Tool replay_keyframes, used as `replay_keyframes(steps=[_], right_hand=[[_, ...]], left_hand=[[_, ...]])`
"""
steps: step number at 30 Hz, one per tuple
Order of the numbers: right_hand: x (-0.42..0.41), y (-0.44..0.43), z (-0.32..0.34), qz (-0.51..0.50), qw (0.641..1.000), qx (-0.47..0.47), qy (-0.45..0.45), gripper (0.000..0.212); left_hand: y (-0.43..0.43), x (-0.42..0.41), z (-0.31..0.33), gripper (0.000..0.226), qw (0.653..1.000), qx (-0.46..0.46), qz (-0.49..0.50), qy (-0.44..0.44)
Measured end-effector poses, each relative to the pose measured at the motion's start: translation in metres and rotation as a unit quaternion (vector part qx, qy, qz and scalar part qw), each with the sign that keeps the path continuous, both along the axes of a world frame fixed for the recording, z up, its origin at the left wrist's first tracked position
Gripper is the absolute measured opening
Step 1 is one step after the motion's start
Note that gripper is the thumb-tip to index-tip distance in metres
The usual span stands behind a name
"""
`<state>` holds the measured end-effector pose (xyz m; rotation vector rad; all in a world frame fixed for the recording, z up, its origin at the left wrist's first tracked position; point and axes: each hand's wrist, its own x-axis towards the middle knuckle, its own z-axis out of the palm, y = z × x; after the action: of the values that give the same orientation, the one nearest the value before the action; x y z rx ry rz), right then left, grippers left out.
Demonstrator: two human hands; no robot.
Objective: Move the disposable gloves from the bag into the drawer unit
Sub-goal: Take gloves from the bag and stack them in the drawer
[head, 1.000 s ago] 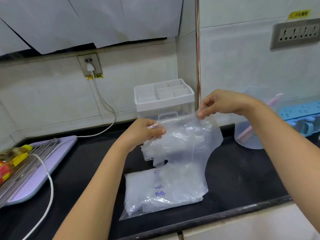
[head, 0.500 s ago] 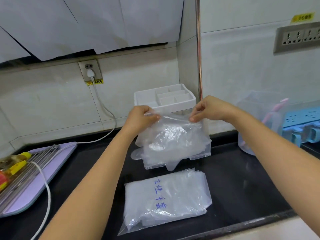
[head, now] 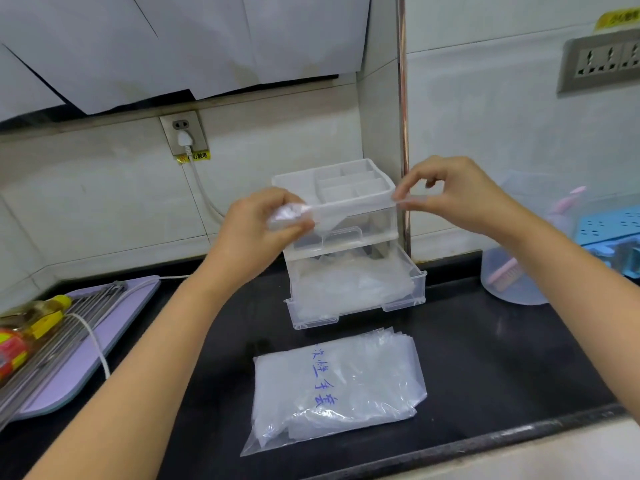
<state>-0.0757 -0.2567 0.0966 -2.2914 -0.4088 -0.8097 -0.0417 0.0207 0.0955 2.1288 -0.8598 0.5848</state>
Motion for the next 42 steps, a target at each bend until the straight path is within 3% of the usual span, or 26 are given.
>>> replay_keyframes(steps=[6, 12, 14, 15, 18, 21, 23, 26, 31, 35, 38, 40, 42], right_hand=[[0.011, -0.004, -0.021, -0.017, 0.977, -0.166, 0.131, 0.02], [0.032, -0.003, -0.037, -0.063, 0.949, -0.219, 0.219, 0.018], [0.035, -0.002, -0.039, -0.084, 0.935, -0.239, 0.25, 0.028], [0.035, -0.001, -0.038, -0.094, 0.932, -0.239, 0.255, 0.036], [0.031, 0.011, -0.028, -0.097, 0.955, -0.184, 0.213, 0.038], [0.031, 0.035, -0.026, -0.029, 0.969, -0.135, 0.206, 0.034], [0.038, 0.05, -0.032, 0.02, 0.952, -0.166, 0.258, 0.04], [0.05, 0.064, -0.043, 0.032, 0.891, -0.249, 0.378, 0.043], [0.067, 0.064, -0.059, -0.04, 0.836, -0.327, 0.438, 0.056], [0.074, 0.062, -0.066, -0.058, 0.815, -0.366, 0.446, 0.065], [0.081, 0.062, -0.07, -0.065, 0.814, -0.38, 0.434, 0.062], [0.085, 0.06, -0.072, -0.071, 0.814, -0.39, 0.424, 0.057], [0.087, 0.061, -0.072, -0.07, 0.815, -0.398, 0.416, 0.052]], left_hand=[[-0.013, 0.019, -0.028, 0.028, 0.975, 0.185, 0.002, 0.12], [-0.032, 0.046, -0.051, 0.035, 0.933, 0.278, 0.034, 0.224], [-0.034, 0.052, -0.057, 0.012, 0.918, 0.32, 0.038, 0.231], [-0.036, 0.054, -0.059, 0.01, 0.914, 0.334, 0.037, 0.228], [-0.041, 0.059, -0.059, 0.034, 0.902, 0.363, 0.048, 0.228], [-0.047, 0.063, -0.054, 0.031, 0.889, 0.395, 0.046, 0.227], [-0.052, 0.065, -0.051, 0.004, 0.876, 0.424, 0.045, 0.225], [-0.057, 0.066, -0.048, 0.035, 0.852, 0.471, 0.054, 0.22], [-0.055, 0.063, -0.045, 0.031, 0.832, 0.513, 0.054, 0.201], [-0.053, 0.06, -0.038, 0.044, 0.831, 0.505, 0.036, 0.232], [-0.05, 0.057, -0.032, 0.055, 0.896, 0.342, -0.007, 0.283], [-0.056, 0.06, -0.034, 0.047, 0.942, 0.195, -0.001, 0.274], [-0.065, 0.065, -0.042, 0.032, 0.954, 0.176, 0.022, 0.241]])
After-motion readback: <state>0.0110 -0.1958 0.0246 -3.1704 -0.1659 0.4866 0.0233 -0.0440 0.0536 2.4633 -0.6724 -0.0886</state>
